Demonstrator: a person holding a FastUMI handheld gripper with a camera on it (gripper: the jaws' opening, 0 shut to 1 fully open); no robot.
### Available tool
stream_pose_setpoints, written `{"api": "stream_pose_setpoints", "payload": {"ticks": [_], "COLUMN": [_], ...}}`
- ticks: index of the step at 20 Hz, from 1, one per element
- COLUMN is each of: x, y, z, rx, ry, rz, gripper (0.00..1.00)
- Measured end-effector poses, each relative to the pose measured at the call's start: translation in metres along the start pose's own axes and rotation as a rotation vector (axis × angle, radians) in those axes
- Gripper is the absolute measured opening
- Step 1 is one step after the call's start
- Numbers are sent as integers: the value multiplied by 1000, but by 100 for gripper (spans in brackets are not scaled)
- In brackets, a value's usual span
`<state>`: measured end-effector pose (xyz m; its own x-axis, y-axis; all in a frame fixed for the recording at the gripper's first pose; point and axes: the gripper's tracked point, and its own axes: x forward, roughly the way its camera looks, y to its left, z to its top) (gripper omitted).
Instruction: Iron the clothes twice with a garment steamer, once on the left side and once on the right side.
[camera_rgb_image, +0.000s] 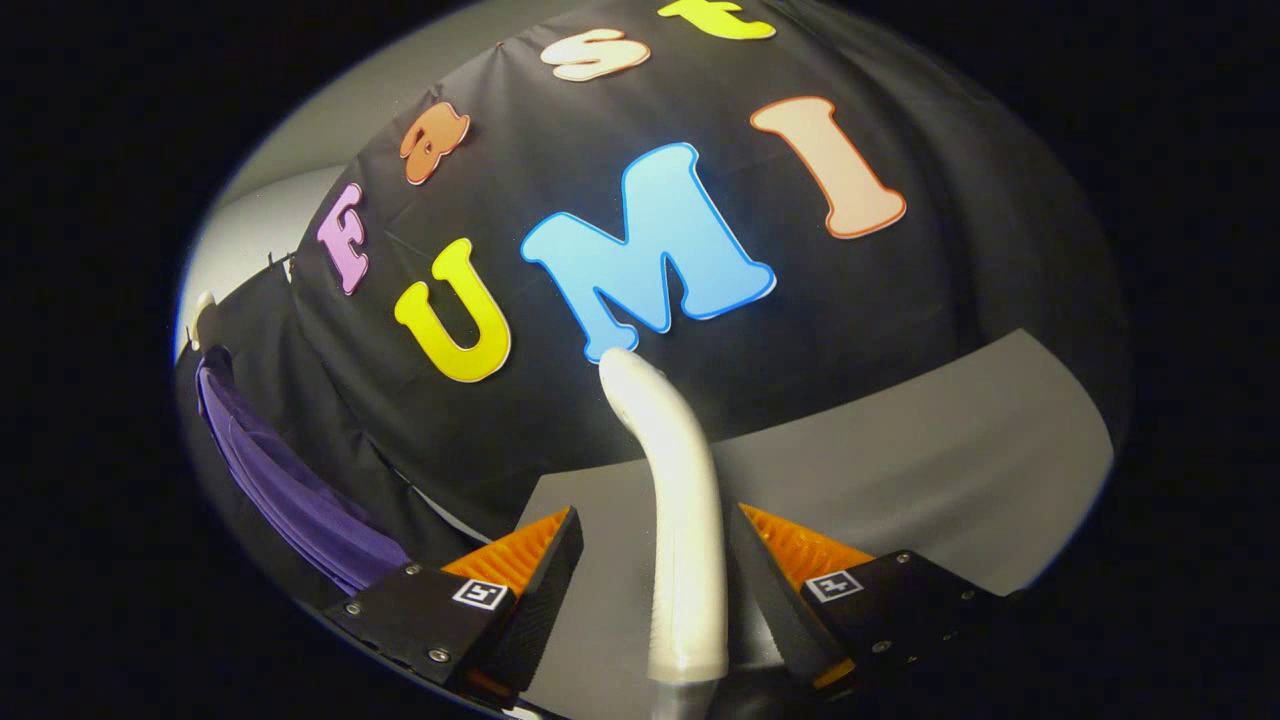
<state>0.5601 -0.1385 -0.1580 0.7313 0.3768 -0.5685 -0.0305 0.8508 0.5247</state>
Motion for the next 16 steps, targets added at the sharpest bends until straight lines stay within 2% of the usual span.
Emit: {"api": "stream_pose_setpoints", "payload": {"ticks": [5, 8, 12, 16], "x": [7, 9, 10, 1], "y": [-15, -14, -12, -1], "z": [-21, -27, -26, -20], "rx": [108, 192, 203, 162], "ry": [92, 113, 116, 61], "rz": [50, 99, 135, 145], "gripper": [70, 44, 36, 33]}}
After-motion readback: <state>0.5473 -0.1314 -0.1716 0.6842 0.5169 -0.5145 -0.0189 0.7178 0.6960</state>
